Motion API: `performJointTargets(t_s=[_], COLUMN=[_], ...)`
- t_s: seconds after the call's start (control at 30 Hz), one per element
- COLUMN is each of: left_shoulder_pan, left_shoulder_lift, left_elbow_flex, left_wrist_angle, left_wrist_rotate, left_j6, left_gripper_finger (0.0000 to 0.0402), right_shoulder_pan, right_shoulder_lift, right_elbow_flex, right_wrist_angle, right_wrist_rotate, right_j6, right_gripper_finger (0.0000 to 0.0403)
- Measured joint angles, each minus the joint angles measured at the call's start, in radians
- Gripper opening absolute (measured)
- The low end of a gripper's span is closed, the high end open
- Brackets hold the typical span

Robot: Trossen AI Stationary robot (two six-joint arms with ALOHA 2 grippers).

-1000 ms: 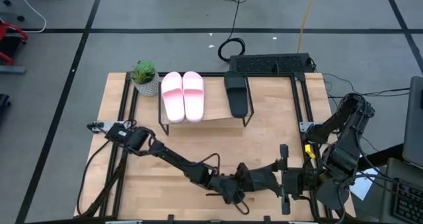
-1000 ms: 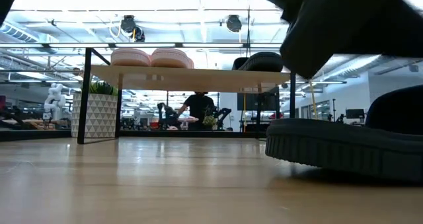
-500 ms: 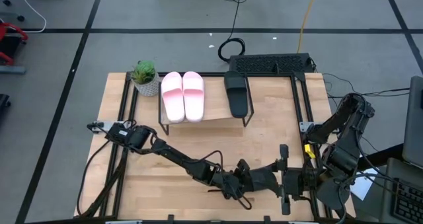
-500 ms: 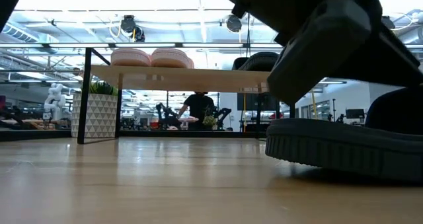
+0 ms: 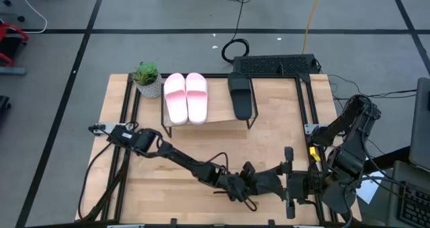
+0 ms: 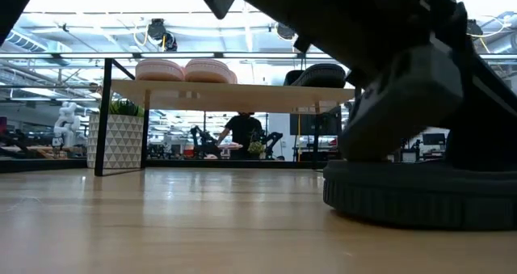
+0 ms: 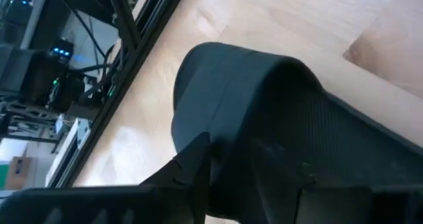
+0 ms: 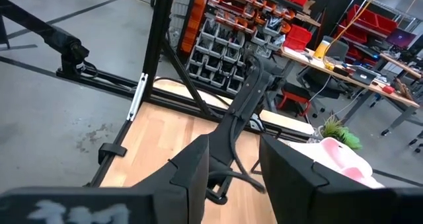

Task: Pick and place slides into the shelf
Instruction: Put the black slipper on the shelf

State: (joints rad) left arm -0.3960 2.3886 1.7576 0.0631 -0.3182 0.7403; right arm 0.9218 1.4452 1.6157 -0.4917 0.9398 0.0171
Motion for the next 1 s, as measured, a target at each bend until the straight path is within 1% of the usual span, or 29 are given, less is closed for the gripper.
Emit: performJointTargets(t_s=[0.13,0.3,0.4,0.53,0.63,0.73,0.8,0.9,1.0], left_shoulder_pan=[-0.004,0.003,0.009,0.018,0.022,0.022,0.022,0.021,0.007], left_shoulder_lift=[0.009,0.014,0.015,0.015,0.015,0.015,0.014,0.007,-0.012], left_elbow_flex=[0.002,0.001,0.0,0.0,0.0,0.0,0.0,0.002,0.025], left_wrist_angle=[0.013,0.06,0.069,0.061,0.062,0.067,0.068,0.066,0.035], left_wrist_rotate=[-0.041,-0.058,-0.056,-0.05,-0.049,-0.049,-0.053,-0.118,-0.242], left_j6=[-0.001,-0.01,0.003,-0.038,-0.052,-0.051,-0.056,-0.081,-0.074], left_gripper_finger=[0.0108,0.0108,0.0108,0.0103,0.0074,0.002,0.001,0.0006,0.0004], right_shoulder_pan=[0.0,0.0,0.0,0.0,0.0,0.0,0.0,0.0,0.0], right_shoulder_lift=[0.0,0.0,0.0,0.0,0.0,0.0,0.0,0.0,0.0], right_elbow_flex=[0.0,0.0,0.0,0.0,0.0,0.0,0.0,0.0,0.0], right_wrist_angle=[0.002,0.002,0.002,0.002,0.002,0.002,0.002,0.002,0.002], right_wrist_rotate=[0.0,-0.001,-0.001,-0.001,-0.001,-0.001,0.0,-0.001,-0.001], right_j6=[-0.007,-0.011,-0.011,-0.012,-0.021,-0.022,-0.022,-0.022,-0.022], right_gripper_finger=[0.0123,0.0123,0.0123,0.0123,0.0123,0.0123,0.0123,0.0123,0.0123])
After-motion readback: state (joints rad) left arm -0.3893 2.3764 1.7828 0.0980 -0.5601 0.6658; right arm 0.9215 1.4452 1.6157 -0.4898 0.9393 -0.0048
